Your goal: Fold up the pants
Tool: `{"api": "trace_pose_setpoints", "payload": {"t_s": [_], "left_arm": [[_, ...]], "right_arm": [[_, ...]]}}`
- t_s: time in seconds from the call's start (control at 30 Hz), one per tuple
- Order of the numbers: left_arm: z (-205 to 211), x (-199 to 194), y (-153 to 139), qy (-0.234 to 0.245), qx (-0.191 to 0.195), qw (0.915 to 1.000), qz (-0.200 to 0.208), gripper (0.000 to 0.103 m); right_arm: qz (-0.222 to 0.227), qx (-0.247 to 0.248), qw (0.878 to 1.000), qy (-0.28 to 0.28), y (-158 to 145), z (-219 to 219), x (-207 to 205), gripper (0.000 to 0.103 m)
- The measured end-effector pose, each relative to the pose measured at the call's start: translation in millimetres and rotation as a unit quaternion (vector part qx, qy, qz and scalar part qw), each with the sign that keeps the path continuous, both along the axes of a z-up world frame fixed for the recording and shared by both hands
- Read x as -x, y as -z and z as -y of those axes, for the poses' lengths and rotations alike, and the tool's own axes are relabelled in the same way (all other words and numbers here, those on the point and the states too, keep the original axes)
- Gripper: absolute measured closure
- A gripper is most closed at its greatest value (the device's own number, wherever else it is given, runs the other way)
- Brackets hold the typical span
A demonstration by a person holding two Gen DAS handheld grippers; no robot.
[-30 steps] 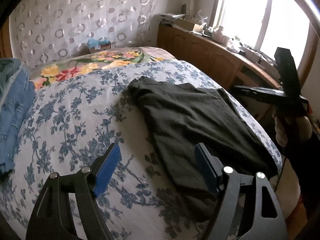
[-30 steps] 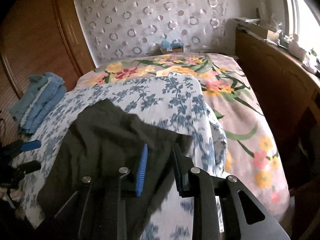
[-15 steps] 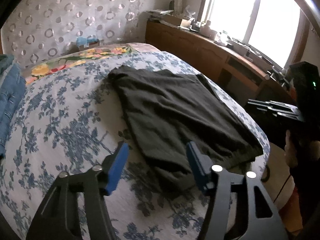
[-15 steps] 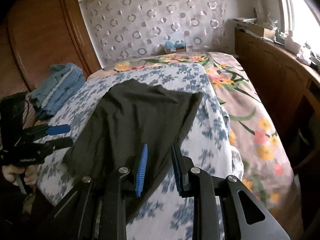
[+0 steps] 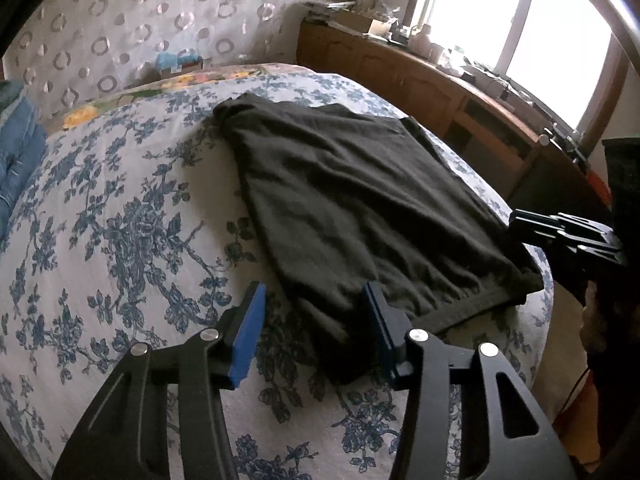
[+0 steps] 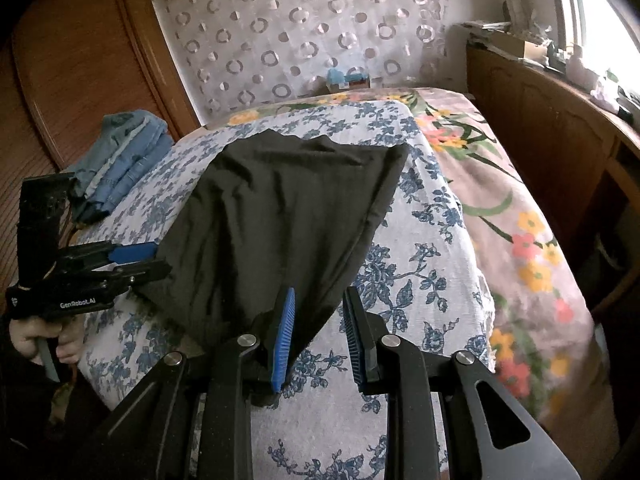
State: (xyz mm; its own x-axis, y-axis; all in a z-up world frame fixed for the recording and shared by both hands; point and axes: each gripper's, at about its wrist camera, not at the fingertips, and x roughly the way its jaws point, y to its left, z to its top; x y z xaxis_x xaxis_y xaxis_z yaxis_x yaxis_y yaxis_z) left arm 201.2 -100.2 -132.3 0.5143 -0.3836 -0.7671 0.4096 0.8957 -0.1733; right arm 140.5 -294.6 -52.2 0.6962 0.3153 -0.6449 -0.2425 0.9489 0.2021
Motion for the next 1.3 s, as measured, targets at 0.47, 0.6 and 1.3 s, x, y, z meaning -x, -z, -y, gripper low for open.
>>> {"api": "trace_pose_setpoints", "payload": {"t_s": [0.47,0.6,1.3], "left_arm": [[-19.4,12.6,-15.1,-0.014,0.001,0.9995,0.027,0.096],[-29.0,12.0,-18.3,-0.024,0.005,0.9994,0.024,0.095],[-5.3,-100.3,-35.9,-0.007,-0.019,0.9992,0.035,0.037]], "right_arm": [[0.002,-0.007,1.0,0.001,4.0,-1.0,-16.3,0.077],[0.004,-0.005,1.0,-0.001,2.9,-1.8,-26.6,0.078],[0.01,0.028,1.0,-0.007,-8.0,-1.7,-103.0,0.077]]}}
